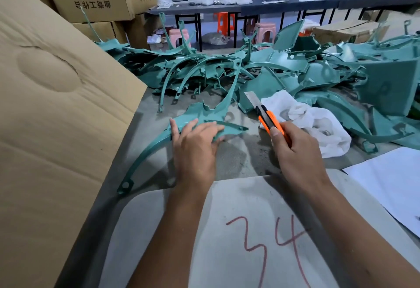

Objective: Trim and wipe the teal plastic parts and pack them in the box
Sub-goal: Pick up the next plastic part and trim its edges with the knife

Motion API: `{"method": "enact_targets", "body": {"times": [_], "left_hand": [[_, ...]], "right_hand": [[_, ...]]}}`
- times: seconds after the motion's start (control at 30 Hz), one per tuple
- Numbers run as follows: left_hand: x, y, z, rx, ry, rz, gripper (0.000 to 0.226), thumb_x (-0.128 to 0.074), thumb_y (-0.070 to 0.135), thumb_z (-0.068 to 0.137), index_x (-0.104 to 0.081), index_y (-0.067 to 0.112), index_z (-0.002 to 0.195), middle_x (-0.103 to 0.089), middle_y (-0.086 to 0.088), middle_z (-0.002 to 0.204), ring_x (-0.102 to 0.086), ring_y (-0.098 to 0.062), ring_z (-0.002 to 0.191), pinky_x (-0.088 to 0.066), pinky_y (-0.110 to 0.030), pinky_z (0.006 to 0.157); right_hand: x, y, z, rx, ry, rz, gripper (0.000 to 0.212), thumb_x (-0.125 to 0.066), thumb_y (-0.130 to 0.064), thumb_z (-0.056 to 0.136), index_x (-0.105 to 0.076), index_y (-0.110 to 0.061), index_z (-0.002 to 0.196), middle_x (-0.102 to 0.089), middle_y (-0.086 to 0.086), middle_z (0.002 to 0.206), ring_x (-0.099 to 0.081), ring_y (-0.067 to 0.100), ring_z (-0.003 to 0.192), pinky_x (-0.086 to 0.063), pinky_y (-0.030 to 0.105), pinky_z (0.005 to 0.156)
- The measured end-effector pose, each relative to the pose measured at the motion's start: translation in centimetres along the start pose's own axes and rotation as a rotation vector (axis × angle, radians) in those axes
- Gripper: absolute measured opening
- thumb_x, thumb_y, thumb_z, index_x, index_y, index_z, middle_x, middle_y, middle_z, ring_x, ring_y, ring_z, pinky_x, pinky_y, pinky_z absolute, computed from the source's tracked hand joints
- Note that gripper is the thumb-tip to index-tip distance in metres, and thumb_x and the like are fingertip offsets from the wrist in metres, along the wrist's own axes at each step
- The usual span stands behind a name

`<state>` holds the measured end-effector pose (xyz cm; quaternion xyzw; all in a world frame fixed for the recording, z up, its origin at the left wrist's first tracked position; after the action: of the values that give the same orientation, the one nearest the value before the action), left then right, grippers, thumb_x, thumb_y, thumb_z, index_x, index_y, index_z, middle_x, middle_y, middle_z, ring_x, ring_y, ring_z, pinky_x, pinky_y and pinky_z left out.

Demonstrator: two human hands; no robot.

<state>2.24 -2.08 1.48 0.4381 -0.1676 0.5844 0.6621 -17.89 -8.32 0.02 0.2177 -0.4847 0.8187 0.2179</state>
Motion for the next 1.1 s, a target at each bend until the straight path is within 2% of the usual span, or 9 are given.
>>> {"method": "enact_targets", "body": {"times": [0.07,0.13,0.23,0.3,0.37,0.6,0.77,0.97,1.1], "left_hand": [[1.2,-0.2,0.0,-0.005,0.168,-0.084,0.020,-0.063,0.037,0.096,-0.074,0.022,0.103,-0.075,0.000,0.101,-0.064,-0.021,0.104,-0.007,-0.049,0.128],[1.9,-0.6,0.1,-0.013,0.263,-0.124,0.023,-0.061,0.037,0.099,-0.070,0.016,0.093,-0.065,0.001,0.080,-0.053,-0.016,0.077,-0.018,-0.050,0.126],[2.2,-1.2,0.1,-0.029,0.251,-0.220,0.029,-0.059,0.036,0.099,-0.068,0.011,0.089,-0.055,0.006,0.072,-0.038,-0.014,0.064,-0.036,-0.044,0.118],[2.4,-1.3,0.0,-0.036,0.234,-0.249,0.028,-0.059,0.036,0.099,-0.068,0.011,0.089,-0.054,0.007,0.072,-0.038,-0.015,0.063,-0.047,-0.033,0.083],[2.6,-1.4,0.0,-0.007,0.239,-0.228,0.024,-0.062,0.033,0.099,-0.067,0.012,0.089,-0.052,0.009,0.071,-0.043,-0.017,0.063,-0.029,-0.030,0.060],[2.9,-1.1,-0.1,0.005,0.222,-0.181,0.025,-0.059,0.034,0.100,-0.067,0.012,0.089,-0.048,0.013,0.073,-0.043,-0.015,0.066,-0.023,-0.028,0.060],[2.9,-1.0,-0.2,-0.008,0.220,-0.175,0.023,-0.061,0.031,0.099,-0.067,0.012,0.089,-0.048,0.013,0.074,-0.042,-0.015,0.067,-0.025,-0.028,0.060],[2.9,-0.8,-0.1,0.014,0.209,-0.147,0.023,-0.061,0.032,0.100,-0.067,0.012,0.090,-0.049,0.012,0.075,-0.043,-0.014,0.068,-0.028,-0.029,0.061],[2.8,-0.7,-0.1,0.018,0.191,-0.136,0.023,-0.060,0.033,0.100,-0.067,0.013,0.091,-0.049,0.012,0.076,-0.044,-0.015,0.069,-0.030,-0.029,0.061]], "right_hand": [[0.1,-0.1,0.1,0.008,0.006,0.018,0.037,-0.050,-0.043,0.106,-0.064,-0.019,0.082,-0.057,-0.004,0.062,-0.052,0.015,0.061,-0.042,0.042,0.059],[0.0,-0.2,0.0,0.030,-0.026,0.072,0.042,-0.051,-0.048,0.104,-0.065,-0.017,0.079,-0.055,-0.001,0.058,-0.051,0.017,0.057,-0.042,0.042,0.056],[-0.3,-0.3,-0.2,0.049,-0.085,0.079,0.048,-0.049,-0.053,0.101,-0.061,-0.015,0.074,-0.055,0.006,0.057,-0.053,0.027,0.057,-0.044,0.044,0.056],[-0.4,0.3,0.0,0.002,-0.088,-0.004,0.046,-0.051,-0.050,0.103,-0.060,-0.016,0.073,-0.057,0.003,0.060,-0.055,0.027,0.061,-0.045,0.045,0.058],[-0.2,1.1,0.3,-0.066,-0.071,-0.114,0.040,-0.052,-0.047,0.104,-0.061,-0.022,0.074,-0.058,-0.002,0.065,-0.056,0.026,0.068,-0.042,0.042,0.060],[-0.3,-1.0,-0.3,0.131,-0.017,-0.025,0.044,-0.049,-0.050,0.102,-0.050,-0.024,0.067,-0.049,-0.002,0.053,-0.050,0.020,0.056,-0.040,0.042,0.053],[0.4,0.7,0.3,-0.044,-0.017,-0.142,0.040,-0.052,-0.044,0.103,-0.056,-0.029,0.066,-0.056,-0.003,0.061,-0.054,0.023,0.065,-0.036,0.038,0.056],[0.1,-1.7,-0.7,0.165,0.029,-0.075,0.042,-0.048,-0.051,0.101,-0.055,-0.020,0.074,-0.050,-0.002,0.054,-0.051,0.026,0.057,-0.041,0.042,0.052],[-0.2,-0.9,-0.6,0.070,0.029,-0.139,0.040,-0.051,-0.045,0.104,-0.051,-0.024,0.070,-0.052,-0.004,0.058,-0.053,0.028,0.065,-0.041,0.041,0.054]]}}
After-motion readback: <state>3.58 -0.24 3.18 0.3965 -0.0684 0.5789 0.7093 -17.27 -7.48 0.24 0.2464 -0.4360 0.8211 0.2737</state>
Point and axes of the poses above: each hand's wrist, its own z-axis towards the middle knuckle, its own x-axis out of the back of the hand, y = z × x, the point moved 4 cm from there along z, towards the middle knuckle
